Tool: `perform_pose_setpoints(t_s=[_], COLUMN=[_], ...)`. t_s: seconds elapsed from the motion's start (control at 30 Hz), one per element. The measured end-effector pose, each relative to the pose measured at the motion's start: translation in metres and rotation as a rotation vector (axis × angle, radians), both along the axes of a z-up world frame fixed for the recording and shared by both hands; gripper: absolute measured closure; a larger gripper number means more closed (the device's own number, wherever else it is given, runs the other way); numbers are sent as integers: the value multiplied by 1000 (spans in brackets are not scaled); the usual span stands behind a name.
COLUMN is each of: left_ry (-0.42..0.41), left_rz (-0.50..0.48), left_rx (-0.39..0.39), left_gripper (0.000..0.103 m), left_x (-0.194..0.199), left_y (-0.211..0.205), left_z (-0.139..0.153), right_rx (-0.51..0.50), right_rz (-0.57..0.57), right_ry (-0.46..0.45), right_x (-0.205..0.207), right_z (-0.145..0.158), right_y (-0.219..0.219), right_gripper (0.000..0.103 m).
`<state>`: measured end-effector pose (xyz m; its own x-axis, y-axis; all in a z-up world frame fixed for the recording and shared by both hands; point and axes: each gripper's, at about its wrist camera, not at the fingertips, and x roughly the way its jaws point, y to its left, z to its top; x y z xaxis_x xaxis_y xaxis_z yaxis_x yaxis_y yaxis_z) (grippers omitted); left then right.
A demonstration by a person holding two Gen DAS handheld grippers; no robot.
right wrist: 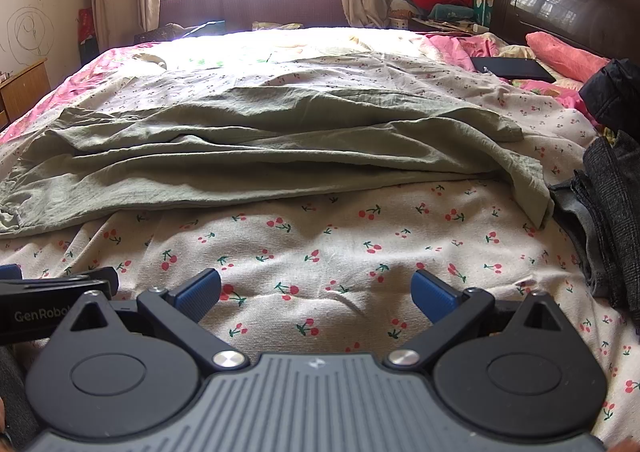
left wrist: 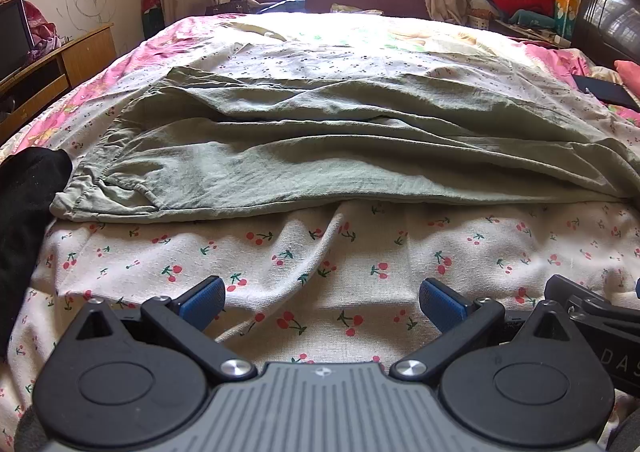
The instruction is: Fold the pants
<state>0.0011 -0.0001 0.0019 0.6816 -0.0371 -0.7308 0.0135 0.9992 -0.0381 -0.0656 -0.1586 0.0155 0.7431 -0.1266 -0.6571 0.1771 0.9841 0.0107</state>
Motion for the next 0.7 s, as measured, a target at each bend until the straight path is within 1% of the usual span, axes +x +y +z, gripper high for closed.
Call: perform_pose_setpoints(t_s=[0.1, 0.13, 0.33, 0.4, 0.53, 0.57, 0.7], left_ry=[-2, -23, -23, -4, 12, -5, -10], left_rz=[1, 2, 3, 4, 3, 3, 2], left_rx=[-10, 13, 17, 9, 20, 20, 21], left_gripper=[0, 0, 0, 0, 0, 0, 0], left_x=[0, 0, 0, 1, 2, 1, 2], left_y=[0, 0, 0, -1, -2, -2, -2], left_z=[0, -1, -1, 0, -1, -1, -2], right_rx=[1, 2, 3, 5, 10, 10, 16], right_rz=[0, 0, -1, -2, -3, -3, -4], right_ry=[0, 0, 1, 1, 2, 2, 4], right_x=[1, 1, 1, 1, 2, 2, 3], right_z=[0, 0, -1, -1, -2, -1, -1], right_y=[0, 0, 1, 1, 0, -1, -1], right_gripper=[2, 2, 3, 3, 3, 3, 3])
